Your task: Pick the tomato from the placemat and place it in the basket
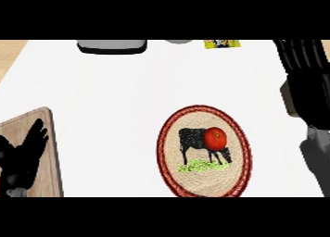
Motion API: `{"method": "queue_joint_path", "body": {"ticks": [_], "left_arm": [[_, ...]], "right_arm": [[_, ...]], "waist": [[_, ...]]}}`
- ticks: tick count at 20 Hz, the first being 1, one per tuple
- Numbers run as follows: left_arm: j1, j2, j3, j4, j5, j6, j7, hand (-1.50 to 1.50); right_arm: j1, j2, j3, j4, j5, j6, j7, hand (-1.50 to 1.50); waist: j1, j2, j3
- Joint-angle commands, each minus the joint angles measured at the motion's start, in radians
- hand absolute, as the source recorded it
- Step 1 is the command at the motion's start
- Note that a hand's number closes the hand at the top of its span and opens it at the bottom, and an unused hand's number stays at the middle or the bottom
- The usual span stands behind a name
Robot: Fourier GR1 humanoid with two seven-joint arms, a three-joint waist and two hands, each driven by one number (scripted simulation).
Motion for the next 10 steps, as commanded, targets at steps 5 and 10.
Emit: {"method": "queue_joint_path", "body": {"ticks": [5, 10], "left_arm": [[-0.188, 0.054, -0.085, -0.154, -0.099, -0.146, -0.176, 0.0], [-0.235, 0.052, -0.141, -0.169, -0.107, -0.239, -0.202, 0.0]], "right_arm": [[0.124, 0.014, 0.015, 0.183, -0.071, 0.115, 0.02, 1.5], [0.189, 0.212, 0.255, 0.176, 0.126, 0.138, -0.29, -1.5]], "waist": [[-0.02, 0.033, 0.017], [0.0, 0.03, 0.016]]}}
